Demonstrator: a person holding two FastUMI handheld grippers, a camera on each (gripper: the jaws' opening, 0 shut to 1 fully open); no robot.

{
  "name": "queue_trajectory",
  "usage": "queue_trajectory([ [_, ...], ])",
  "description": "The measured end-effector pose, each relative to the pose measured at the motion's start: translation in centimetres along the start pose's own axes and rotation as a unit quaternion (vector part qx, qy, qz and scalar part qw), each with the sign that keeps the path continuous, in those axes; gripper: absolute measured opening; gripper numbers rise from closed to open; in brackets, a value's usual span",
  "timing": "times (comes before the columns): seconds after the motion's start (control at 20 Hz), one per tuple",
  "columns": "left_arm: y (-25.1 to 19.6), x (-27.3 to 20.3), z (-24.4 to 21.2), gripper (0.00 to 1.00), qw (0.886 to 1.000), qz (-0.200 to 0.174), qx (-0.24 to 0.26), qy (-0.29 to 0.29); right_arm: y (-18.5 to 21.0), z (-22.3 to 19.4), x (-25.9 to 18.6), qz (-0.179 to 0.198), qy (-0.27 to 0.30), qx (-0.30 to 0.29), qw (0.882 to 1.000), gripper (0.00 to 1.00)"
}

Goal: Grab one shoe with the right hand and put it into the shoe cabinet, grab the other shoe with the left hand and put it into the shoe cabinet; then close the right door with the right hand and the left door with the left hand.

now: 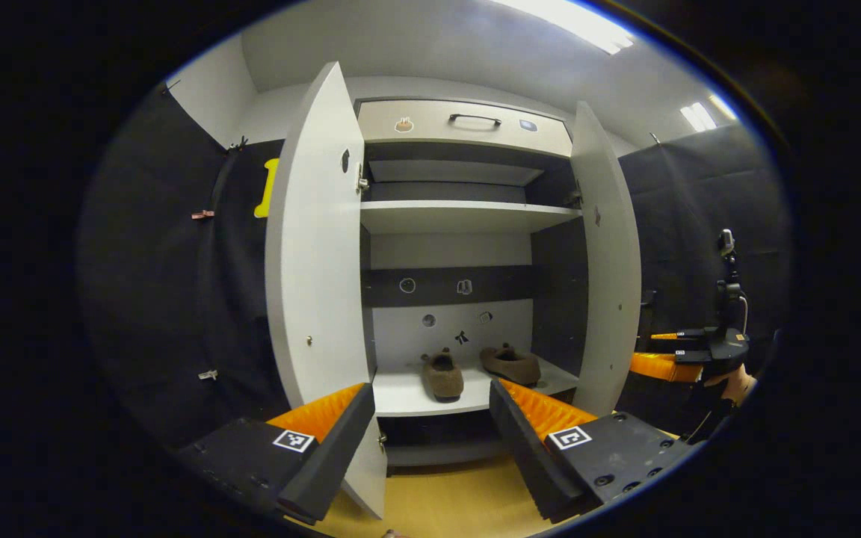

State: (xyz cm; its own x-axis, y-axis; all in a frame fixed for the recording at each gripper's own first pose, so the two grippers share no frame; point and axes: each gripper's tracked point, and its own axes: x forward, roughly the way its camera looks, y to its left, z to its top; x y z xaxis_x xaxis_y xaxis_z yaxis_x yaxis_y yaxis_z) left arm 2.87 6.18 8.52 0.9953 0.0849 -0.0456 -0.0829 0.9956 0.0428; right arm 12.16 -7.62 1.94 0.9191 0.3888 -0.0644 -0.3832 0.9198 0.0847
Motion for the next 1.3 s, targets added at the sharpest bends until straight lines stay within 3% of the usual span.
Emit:
queue_trajectory([
  [0.3, 7.2, -2.2, -0.7, 0.95, 0.997, 0.079, -0.015, 0.000, 4.4, -1.3, 4.9, 0.024, 0.007, -0.011, 1.000, 0.98],
  [0.55, 12.7, -3.1, -1.7, 0.96, 0.993, 0.118, -0.022, 0.004, 7.0, -1.9, 4.4, 0.023, 0.011, -0.029, 0.999, 0.98],
  [0.8, 15.9, -2.0, -2.6, 0.97, 0.993, 0.113, -0.037, 0.006, 6.8, -2.4, 2.1, -0.017, 0.021, -0.025, 0.999, 0.98],
  [1.3, 14.6, 1.0, -3.6, 0.94, 0.998, 0.037, -0.048, 0.010, 4.2, -4.3, -2.9, -0.113, 0.054, -0.019, 0.992, 0.98],
])
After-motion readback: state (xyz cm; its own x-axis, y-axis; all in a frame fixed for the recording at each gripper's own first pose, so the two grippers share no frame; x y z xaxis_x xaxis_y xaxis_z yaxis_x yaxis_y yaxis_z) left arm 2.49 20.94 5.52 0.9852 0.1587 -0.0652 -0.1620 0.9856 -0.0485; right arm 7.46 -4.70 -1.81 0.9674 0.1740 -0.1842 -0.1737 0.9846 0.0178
